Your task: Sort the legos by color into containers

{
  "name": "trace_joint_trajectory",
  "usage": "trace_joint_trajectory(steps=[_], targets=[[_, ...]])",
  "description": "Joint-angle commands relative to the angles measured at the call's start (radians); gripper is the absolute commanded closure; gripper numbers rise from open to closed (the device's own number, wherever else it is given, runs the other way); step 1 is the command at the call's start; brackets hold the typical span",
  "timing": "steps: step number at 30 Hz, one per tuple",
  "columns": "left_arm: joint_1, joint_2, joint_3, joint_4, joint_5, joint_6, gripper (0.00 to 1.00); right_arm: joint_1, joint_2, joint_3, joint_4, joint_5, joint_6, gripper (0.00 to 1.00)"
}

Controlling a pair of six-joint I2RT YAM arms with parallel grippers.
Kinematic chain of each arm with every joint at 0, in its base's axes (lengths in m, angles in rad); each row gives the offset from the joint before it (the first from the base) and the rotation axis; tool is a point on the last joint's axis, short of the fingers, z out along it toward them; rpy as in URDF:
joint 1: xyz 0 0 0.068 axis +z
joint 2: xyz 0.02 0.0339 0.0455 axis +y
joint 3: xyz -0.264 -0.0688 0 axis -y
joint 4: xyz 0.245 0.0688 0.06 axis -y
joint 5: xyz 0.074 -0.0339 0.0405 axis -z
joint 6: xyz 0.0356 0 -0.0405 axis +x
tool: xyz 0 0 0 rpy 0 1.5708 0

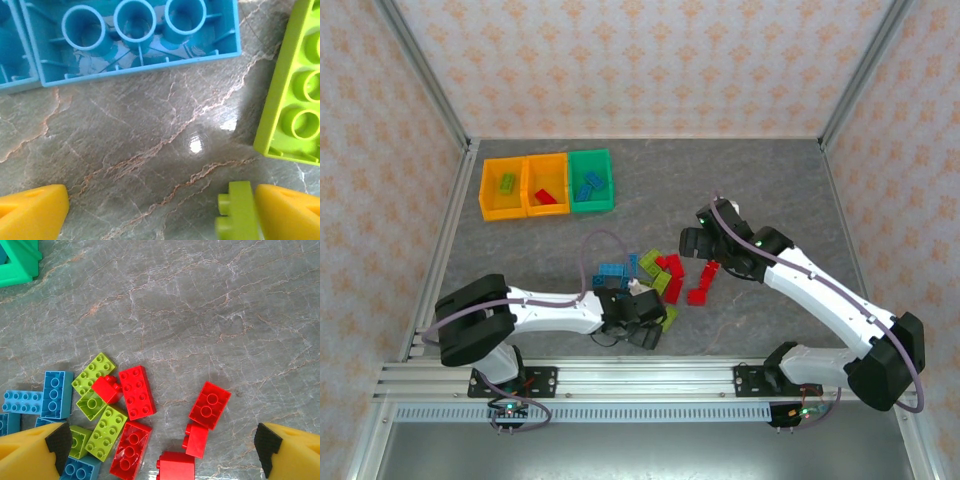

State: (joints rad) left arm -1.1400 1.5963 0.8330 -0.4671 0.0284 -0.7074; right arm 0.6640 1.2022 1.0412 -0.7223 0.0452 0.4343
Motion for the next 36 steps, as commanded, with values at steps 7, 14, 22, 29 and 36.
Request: trace_joint_trajectory(steps=[7,14,22,29,36], targets=[[-0.010,0.078,-0.001,0.049,0.079,0.033,0.27,-0.004,-0.013,0.012,-0.029,0.014,0.014,0.04],[-0.010,0.094,-0.016,0.081,0.099,0.019,0.64,-0.003,-0.013,0.013,-0.025,0.018,0.011,0.04],[-0.010,0.046,-0.012,0.070,0.078,0.004,1.00,-0.003,-0.012,0.022,-0.025,0.010,0.018,0.04],[0.112,-0.262,0.074,-0.153,-0.133,0.083,1.00,-0.003,-0.013,0.016,0.014,-0.045,0.046,0.04],[0.742,-0.370,0.218,-0.171,-0.310,0.188,1.00,-0.003,-0.013,0.008,0.061,-0.058,0.053,0.04]])
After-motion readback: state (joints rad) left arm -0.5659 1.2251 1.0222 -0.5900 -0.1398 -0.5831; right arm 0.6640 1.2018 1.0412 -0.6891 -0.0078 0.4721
